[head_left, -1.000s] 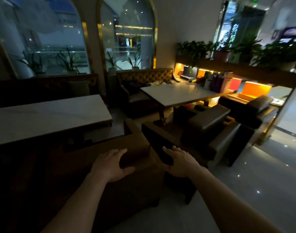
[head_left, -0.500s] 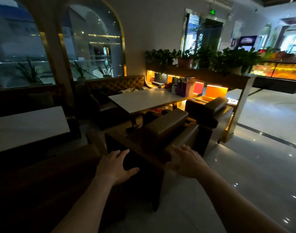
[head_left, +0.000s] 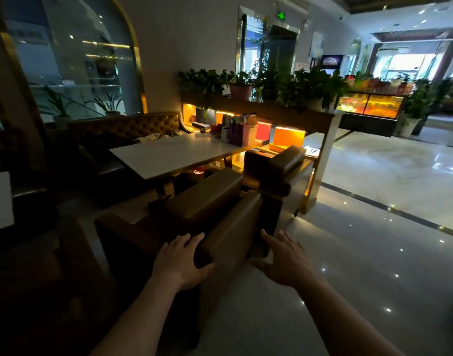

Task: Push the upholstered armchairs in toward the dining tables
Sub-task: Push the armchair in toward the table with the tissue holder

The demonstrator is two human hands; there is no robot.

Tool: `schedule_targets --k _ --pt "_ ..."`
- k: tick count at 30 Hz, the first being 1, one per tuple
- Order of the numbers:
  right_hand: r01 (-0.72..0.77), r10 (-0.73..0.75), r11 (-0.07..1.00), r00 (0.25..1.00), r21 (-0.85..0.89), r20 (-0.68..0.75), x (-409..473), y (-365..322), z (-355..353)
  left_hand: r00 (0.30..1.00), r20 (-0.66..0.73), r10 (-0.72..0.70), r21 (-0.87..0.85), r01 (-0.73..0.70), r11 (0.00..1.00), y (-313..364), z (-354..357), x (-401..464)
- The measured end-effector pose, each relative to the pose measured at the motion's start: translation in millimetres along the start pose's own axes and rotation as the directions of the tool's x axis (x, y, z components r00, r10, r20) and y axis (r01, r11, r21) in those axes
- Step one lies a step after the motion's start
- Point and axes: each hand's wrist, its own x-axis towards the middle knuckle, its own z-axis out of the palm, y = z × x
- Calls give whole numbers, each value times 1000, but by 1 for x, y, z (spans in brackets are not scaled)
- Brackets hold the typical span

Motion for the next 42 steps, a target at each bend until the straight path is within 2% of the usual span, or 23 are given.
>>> schedule_targets --k 9,16,23,26,30,34,42 --pt "-34 44 996 991 -78 130 163 51 5 994 112 21 -123 -7 992 6 42 189" --pt "13 3 997 978 -73 208 272 52 26 984 178 -14 -161 43 986 -3 57 281" --pt "92 -79 995 945 -29 317 379 65 64 962 244 -119 -193 168 967 -21 79 353" --pt "173 -149 984 923 -37 354 435 71 81 944 264 -197 -206 255 945 -26 96 383" --pt "302 -269 953 868 -14 417 512 83 116 904 308 -297 -189 364 912 -21 126 427" --pt "420 -371 907 777 19 508 580 105 160 842 370 -393 -194 483 854 -1 163 467" --pt "678 -491 731 601 -76 631 684 126 216 758 341 -556 -158 629 761 9 212 519"
